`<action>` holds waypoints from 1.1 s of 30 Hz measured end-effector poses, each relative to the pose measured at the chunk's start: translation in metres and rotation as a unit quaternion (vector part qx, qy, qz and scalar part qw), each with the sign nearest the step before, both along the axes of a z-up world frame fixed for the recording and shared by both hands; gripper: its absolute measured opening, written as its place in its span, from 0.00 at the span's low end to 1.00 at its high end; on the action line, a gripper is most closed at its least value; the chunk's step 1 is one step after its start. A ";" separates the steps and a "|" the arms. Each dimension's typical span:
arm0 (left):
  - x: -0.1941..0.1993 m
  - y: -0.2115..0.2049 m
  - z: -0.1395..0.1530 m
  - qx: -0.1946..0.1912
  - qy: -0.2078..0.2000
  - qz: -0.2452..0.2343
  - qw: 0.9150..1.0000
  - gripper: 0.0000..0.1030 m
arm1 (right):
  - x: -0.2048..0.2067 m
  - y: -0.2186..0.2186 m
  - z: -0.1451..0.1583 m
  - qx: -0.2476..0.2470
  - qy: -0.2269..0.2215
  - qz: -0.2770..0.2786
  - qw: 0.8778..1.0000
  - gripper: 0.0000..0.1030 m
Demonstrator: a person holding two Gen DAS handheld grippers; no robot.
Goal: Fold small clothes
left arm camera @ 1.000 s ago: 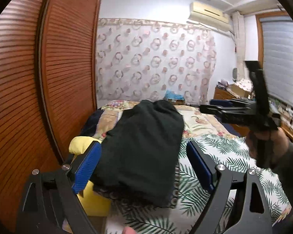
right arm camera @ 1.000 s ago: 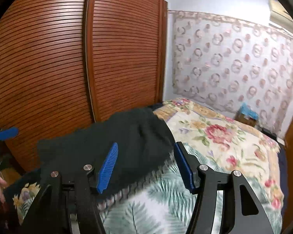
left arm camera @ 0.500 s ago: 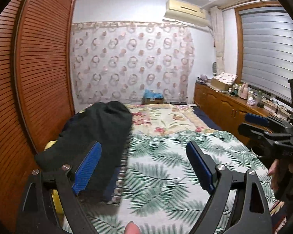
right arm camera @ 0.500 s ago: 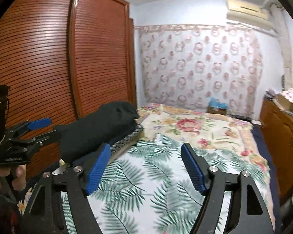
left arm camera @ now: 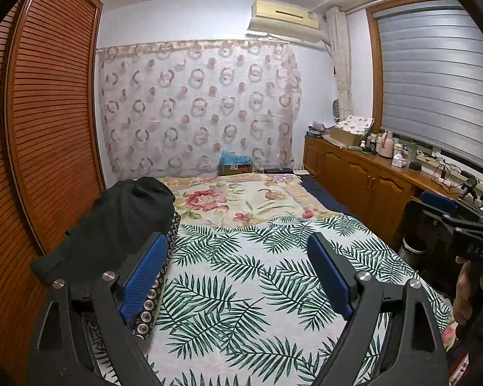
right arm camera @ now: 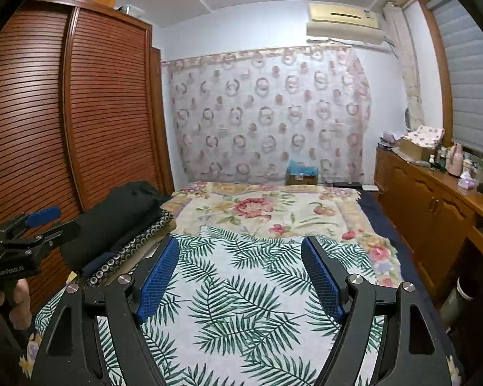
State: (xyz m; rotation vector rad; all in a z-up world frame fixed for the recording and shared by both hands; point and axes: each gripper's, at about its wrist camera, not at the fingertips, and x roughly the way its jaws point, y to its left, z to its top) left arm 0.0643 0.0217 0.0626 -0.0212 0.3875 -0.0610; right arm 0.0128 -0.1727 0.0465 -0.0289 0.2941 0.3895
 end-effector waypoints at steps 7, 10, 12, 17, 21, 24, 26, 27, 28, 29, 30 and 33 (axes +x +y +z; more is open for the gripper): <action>0.000 -0.005 0.000 0.003 -0.002 0.007 1.000 0.86 | 0.003 0.023 -0.009 0.001 -0.004 -0.009 1.000 0.77; 0.000 -0.004 0.000 0.001 -0.001 0.010 1.000 0.86 | 0.004 0.030 -0.014 0.000 -0.004 -0.012 1.000 0.78; 0.000 -0.004 0.000 0.001 0.000 0.012 1.000 0.86 | 0.003 0.031 -0.017 0.000 -0.005 -0.013 1.000 0.77; 0.001 -0.004 0.000 0.000 0.000 0.014 1.000 0.86 | 0.003 0.032 -0.021 -0.001 -0.007 -0.014 1.000 0.78; 0.002 -0.003 0.000 0.000 0.001 0.012 1.000 0.86 | 0.003 0.032 -0.021 -0.002 -0.006 -0.014 1.000 0.78; 0.001 -0.002 0.000 0.001 0.001 0.013 1.000 0.86 | 0.005 0.030 -0.023 -0.003 -0.006 -0.014 1.000 0.78; 0.001 -0.002 0.000 0.000 0.001 0.012 1.000 0.86 | 0.006 0.028 -0.023 -0.003 -0.006 -0.013 1.000 0.78; 0.001 -0.002 0.000 0.000 0.001 0.013 1.000 0.86 | 0.006 0.026 -0.024 -0.003 -0.006 -0.013 1.000 0.78; 0.000 -0.002 0.000 0.001 0.000 0.014 1.000 0.86 | 0.006 0.025 -0.024 -0.003 -0.006 -0.013 1.000 0.78; 0.000 -0.002 0.000 0.000 0.000 0.014 1.000 0.86 | 0.007 0.023 -0.023 -0.003 -0.006 -0.012 1.000 0.78; 0.000 -0.002 0.000 0.000 0.000 0.014 1.000 0.86 | 0.006 0.023 -0.023 -0.004 -0.007 -0.013 1.000 0.78; 0.000 -0.002 0.000 0.001 0.001 0.014 1.000 0.86 | 0.007 0.020 -0.022 -0.005 -0.008 -0.013 1.000 0.78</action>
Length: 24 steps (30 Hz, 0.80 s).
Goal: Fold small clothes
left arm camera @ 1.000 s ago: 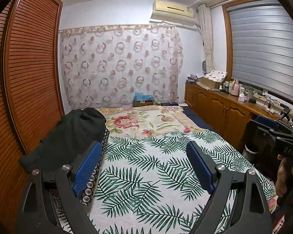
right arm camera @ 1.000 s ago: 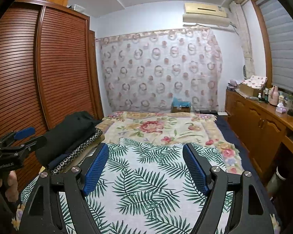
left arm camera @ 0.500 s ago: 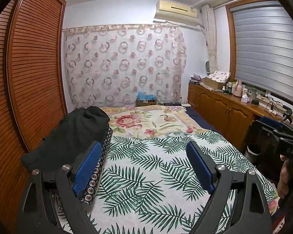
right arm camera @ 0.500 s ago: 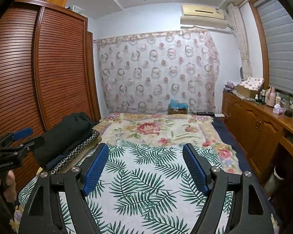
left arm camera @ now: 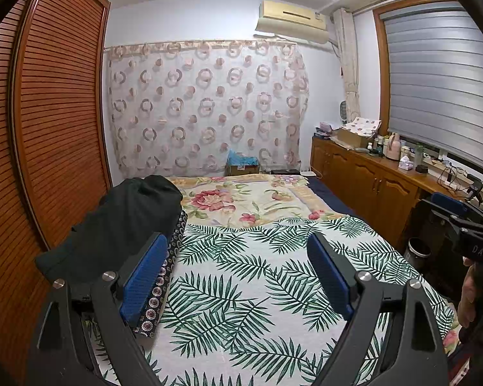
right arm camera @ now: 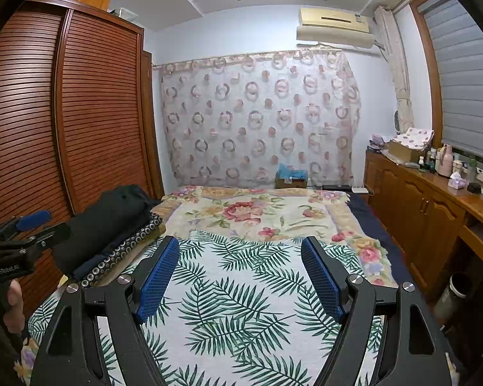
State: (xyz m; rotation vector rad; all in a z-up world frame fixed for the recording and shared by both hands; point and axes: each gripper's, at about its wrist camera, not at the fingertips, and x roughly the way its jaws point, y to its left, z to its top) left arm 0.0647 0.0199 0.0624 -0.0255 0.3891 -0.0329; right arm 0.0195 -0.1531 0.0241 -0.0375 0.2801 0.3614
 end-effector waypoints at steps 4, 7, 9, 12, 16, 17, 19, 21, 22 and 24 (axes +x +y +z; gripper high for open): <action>0.000 0.000 0.000 0.000 -0.001 0.000 1.000 0.86 | 0.000 -0.006 -0.001 -0.001 0.000 0.002 1.000 0.78; 0.000 0.000 0.000 0.000 -0.001 0.000 1.000 0.86 | 0.000 -0.007 -0.001 -0.003 -0.001 0.002 1.000 0.78; 0.000 0.000 0.000 -0.001 0.000 -0.001 1.000 0.86 | 0.000 -0.010 0.000 -0.002 0.000 0.002 1.000 0.78; 0.000 0.002 0.000 -0.001 0.001 0.000 1.000 0.86 | 0.000 -0.011 0.000 -0.002 0.000 0.004 1.000 0.78; 0.000 0.003 0.000 -0.001 0.001 0.000 1.000 0.86 | 0.001 -0.012 0.001 -0.003 0.001 0.004 1.000 0.78; 0.000 0.003 0.000 -0.001 0.001 0.000 1.000 0.86 | 0.001 -0.012 0.001 -0.003 0.001 0.004 1.000 0.78; 0.000 0.003 0.000 -0.001 0.001 0.000 1.000 0.86 | 0.001 -0.013 0.001 -0.003 0.001 0.005 1.000 0.78; 0.000 0.003 -0.001 -0.001 0.001 0.000 1.000 0.86 | 0.002 -0.014 0.001 -0.003 0.002 0.005 1.000 0.78; 0.000 0.003 0.000 -0.001 0.001 0.000 1.000 0.86 | 0.002 -0.014 0.001 -0.003 0.002 0.005 1.000 0.78; 0.000 0.003 -0.001 -0.001 0.001 0.000 1.000 0.86 | 0.002 -0.015 0.001 -0.003 0.002 0.006 1.000 0.78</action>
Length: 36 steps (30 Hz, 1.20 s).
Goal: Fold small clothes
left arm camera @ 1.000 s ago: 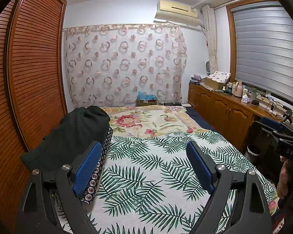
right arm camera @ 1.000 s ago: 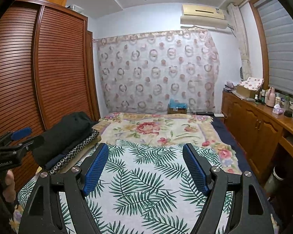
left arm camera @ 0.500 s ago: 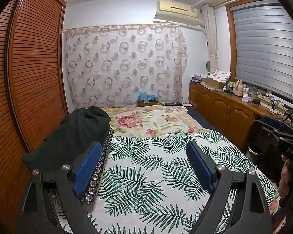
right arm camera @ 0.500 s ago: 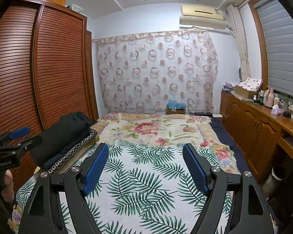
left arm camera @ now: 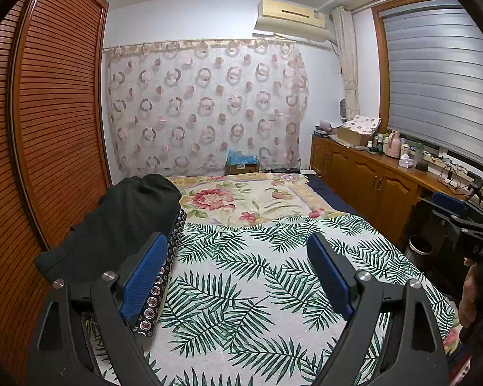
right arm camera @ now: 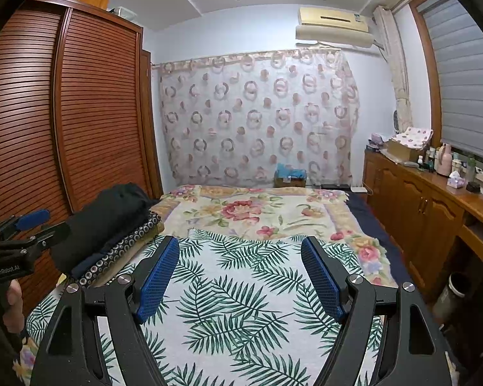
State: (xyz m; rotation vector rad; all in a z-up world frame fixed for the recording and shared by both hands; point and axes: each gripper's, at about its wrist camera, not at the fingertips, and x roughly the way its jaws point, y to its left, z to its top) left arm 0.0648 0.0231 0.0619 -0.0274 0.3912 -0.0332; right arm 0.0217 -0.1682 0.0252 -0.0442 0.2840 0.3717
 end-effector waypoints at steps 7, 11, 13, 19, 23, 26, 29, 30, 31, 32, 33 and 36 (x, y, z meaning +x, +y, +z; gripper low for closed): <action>0.000 0.000 0.000 0.000 0.000 0.000 1.000 0.86 | 0.000 -0.002 0.000 0.000 -0.001 0.000 1.000 0.78; 0.000 0.000 0.000 0.000 -0.001 -0.001 1.000 0.86 | 0.000 -0.003 0.000 0.000 -0.001 0.000 1.000 0.78; 0.000 0.000 0.000 0.000 0.000 0.000 1.000 0.86 | 0.000 -0.003 0.000 0.000 -0.001 0.000 1.000 0.77; 0.000 0.000 -0.001 0.000 -0.001 0.000 1.000 0.86 | 0.000 -0.004 0.000 0.000 -0.001 0.000 1.000 0.78; 0.001 0.000 -0.001 0.001 -0.001 -0.001 1.000 0.86 | 0.000 -0.004 0.000 0.000 -0.002 0.000 1.000 0.78; 0.001 0.001 -0.001 0.000 -0.001 -0.001 1.000 0.86 | -0.001 -0.004 -0.001 0.000 -0.003 0.001 1.000 0.78; 0.001 0.001 -0.002 0.000 0.000 -0.001 1.000 0.86 | 0.000 -0.005 0.000 0.000 -0.003 0.001 1.000 0.78; 0.001 0.001 -0.001 0.000 0.000 -0.001 1.000 0.86 | 0.000 -0.005 0.000 0.000 -0.003 0.001 1.000 0.78; 0.001 0.001 -0.001 0.001 0.000 -0.001 1.000 0.86 | 0.000 -0.005 0.000 0.000 -0.003 0.001 1.000 0.78; 0.001 0.001 -0.001 0.001 0.000 -0.001 1.000 0.86 | 0.000 -0.005 0.000 0.000 -0.003 0.001 1.000 0.78; 0.001 0.001 -0.001 0.001 0.000 0.000 1.000 0.86 | 0.000 -0.005 0.000 0.000 -0.003 0.001 1.000 0.78; 0.001 0.001 -0.001 0.000 -0.001 0.000 1.000 0.86 | 0.000 -0.005 0.000 0.000 -0.003 0.001 1.000 0.78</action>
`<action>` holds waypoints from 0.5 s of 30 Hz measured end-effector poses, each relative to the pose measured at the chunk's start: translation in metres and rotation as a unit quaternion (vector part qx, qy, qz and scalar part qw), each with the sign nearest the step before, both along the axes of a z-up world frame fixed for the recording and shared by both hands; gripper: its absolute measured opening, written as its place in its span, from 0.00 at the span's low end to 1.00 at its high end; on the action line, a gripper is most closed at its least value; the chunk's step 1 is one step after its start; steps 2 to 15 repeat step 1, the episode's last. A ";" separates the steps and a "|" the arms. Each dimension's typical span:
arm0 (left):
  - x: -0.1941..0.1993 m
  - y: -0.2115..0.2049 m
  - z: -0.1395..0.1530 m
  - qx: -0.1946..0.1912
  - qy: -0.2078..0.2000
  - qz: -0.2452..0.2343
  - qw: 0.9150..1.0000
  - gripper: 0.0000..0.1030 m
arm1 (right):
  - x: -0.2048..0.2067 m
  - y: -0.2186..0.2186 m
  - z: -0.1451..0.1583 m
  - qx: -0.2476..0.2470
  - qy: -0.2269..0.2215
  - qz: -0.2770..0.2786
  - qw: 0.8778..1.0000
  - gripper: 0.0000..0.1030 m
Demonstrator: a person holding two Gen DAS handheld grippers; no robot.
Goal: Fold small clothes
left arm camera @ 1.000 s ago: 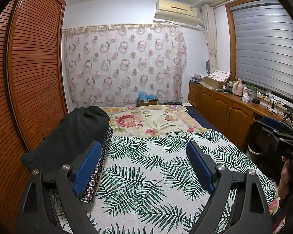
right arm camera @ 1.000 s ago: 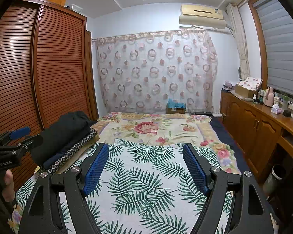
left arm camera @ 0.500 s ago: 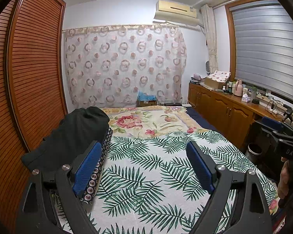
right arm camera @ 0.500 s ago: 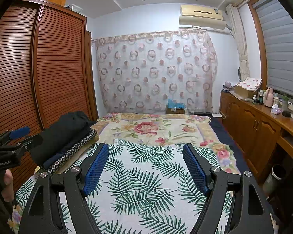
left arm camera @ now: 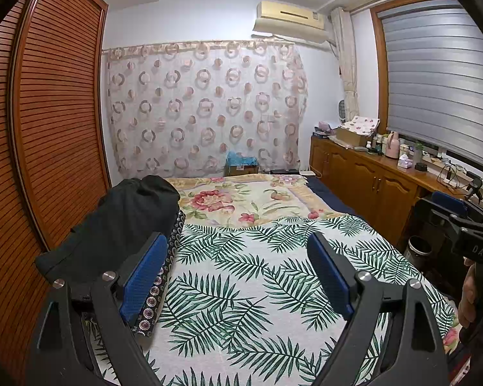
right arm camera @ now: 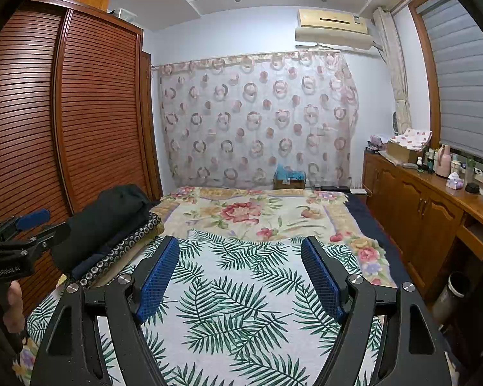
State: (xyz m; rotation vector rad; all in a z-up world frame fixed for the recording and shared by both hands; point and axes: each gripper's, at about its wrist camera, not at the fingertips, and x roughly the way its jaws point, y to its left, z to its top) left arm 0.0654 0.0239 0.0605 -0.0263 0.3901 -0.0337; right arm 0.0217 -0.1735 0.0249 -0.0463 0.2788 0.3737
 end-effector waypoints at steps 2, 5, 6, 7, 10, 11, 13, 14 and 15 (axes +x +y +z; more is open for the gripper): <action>0.000 0.000 0.000 0.000 0.000 0.000 1.000 0.86 | 0.000 0.000 0.000 0.000 0.000 0.000 1.000 0.77; 0.000 0.000 0.000 0.000 0.000 0.000 1.000 0.86 | 0.000 0.000 0.000 0.000 0.000 0.000 1.000 0.77; 0.000 0.000 0.000 0.000 0.000 0.000 1.000 0.86 | 0.000 0.000 0.000 0.000 0.000 0.000 1.000 0.77; 0.000 0.000 0.000 0.000 0.000 0.000 1.000 0.86 | 0.000 0.000 0.000 0.000 0.000 0.000 1.000 0.77; 0.000 0.000 0.000 0.000 0.000 0.000 1.000 0.86 | 0.000 0.000 0.000 0.000 0.000 0.000 1.000 0.77; 0.000 0.000 0.000 0.000 0.000 0.000 1.000 0.86 | 0.000 0.000 0.000 0.000 0.000 0.000 1.000 0.77; 0.000 0.000 0.000 0.000 0.000 0.000 1.000 0.86 | 0.000 0.000 0.000 0.000 0.000 0.000 1.000 0.77; 0.000 0.000 0.000 0.000 0.000 0.000 1.000 0.86 | 0.000 0.000 0.000 0.000 0.000 0.000 1.000 0.77; 0.000 0.000 0.000 0.000 0.000 0.000 1.000 0.86 | 0.000 0.000 0.000 0.000 0.000 0.000 1.000 0.77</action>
